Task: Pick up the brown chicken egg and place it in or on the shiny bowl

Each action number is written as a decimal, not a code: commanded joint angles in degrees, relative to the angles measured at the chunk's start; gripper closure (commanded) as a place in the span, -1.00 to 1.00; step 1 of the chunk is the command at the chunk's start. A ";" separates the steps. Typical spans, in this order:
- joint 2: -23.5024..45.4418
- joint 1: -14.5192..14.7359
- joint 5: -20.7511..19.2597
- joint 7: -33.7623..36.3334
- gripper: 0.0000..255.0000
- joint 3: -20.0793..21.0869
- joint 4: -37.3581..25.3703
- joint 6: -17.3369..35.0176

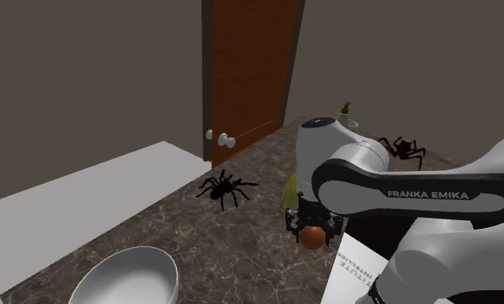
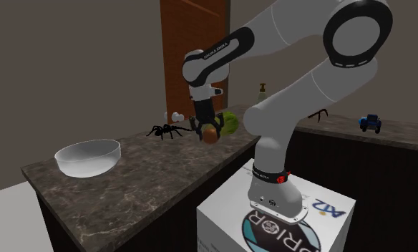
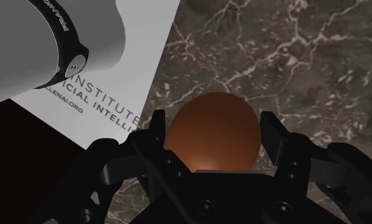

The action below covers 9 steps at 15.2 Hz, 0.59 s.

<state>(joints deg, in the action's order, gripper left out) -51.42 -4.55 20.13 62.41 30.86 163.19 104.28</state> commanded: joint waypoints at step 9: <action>-2.26 -1.00 -3.05 -0.32 1.00 -3.34 -6.41 -8.58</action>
<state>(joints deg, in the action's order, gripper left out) -53.54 -5.40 17.43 62.18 27.89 157.47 96.53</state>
